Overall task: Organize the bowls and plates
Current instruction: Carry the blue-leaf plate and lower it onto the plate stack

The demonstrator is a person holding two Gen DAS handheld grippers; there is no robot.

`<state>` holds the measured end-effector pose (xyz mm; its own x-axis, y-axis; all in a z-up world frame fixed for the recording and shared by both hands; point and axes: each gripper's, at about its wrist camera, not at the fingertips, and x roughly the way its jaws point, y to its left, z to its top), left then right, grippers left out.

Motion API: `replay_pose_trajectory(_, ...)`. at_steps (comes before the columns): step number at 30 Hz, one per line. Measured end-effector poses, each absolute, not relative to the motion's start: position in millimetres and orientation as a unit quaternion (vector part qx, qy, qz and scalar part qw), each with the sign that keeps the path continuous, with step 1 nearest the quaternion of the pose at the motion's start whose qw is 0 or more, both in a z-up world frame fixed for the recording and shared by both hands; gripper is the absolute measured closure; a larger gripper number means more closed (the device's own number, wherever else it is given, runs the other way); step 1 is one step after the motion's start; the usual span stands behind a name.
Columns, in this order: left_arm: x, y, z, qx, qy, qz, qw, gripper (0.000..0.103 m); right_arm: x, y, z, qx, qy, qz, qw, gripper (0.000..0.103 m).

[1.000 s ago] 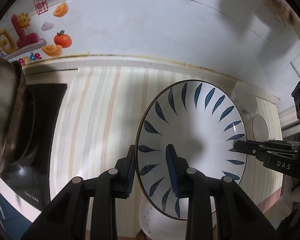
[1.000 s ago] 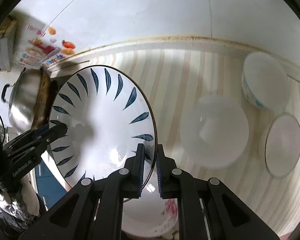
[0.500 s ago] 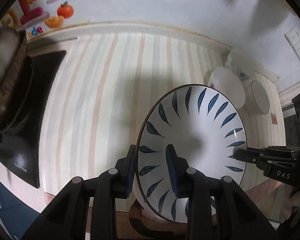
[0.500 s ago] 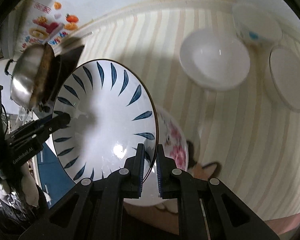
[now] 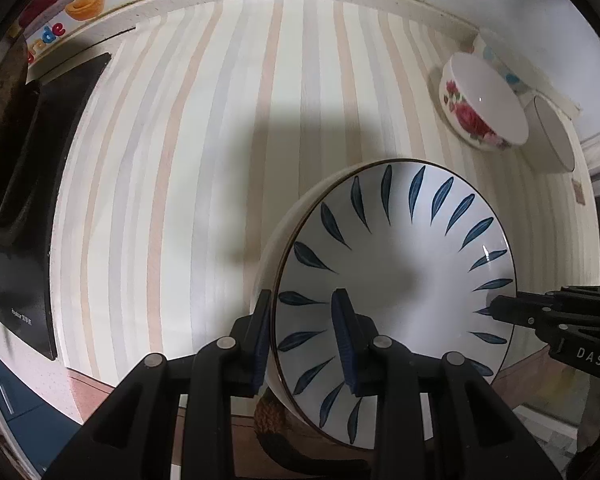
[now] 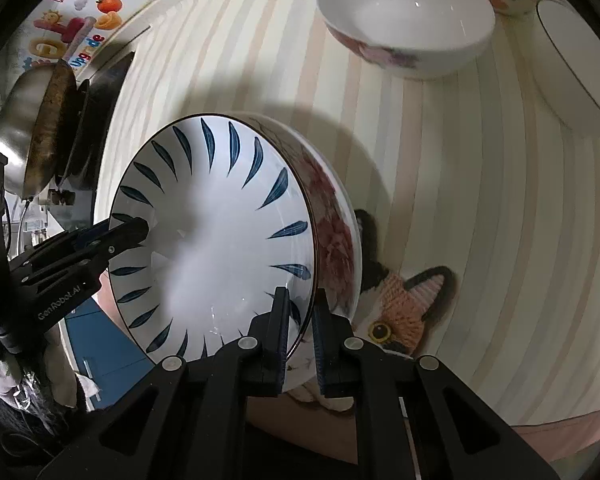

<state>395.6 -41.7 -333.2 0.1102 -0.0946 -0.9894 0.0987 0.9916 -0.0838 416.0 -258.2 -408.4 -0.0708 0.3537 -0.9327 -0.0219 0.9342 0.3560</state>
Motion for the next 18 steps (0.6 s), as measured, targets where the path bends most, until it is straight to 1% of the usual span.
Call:
replay_pose_trajectory(13, 398, -51, -345, 0.012, 0.669, -0.057, 0.741, 0.076, 418, -249, -419, 0.121, 0.721, 0.129, 0.670, 0.090)
replay_pose_trajectory(14, 397, -52, -346, 0.012, 0.670, -0.056, 0.740, 0.076, 418, -250, -419, 0.119, 0.721, 0.128, 0.671, 0.090)
replay_pose_trajectory(15, 397, -54, -346, 0.012, 0.671, -0.055, 0.740, 0.076, 419, -250, -419, 0.118, 0.720, 0.127, 0.672, 0.088)
replay_pose_trajectory(18, 399, -57, -347, 0.006, 0.674, -0.049, 0.737, 0.075, 420, -252, -416, 0.120, 0.722, 0.123, 0.670, 0.088)
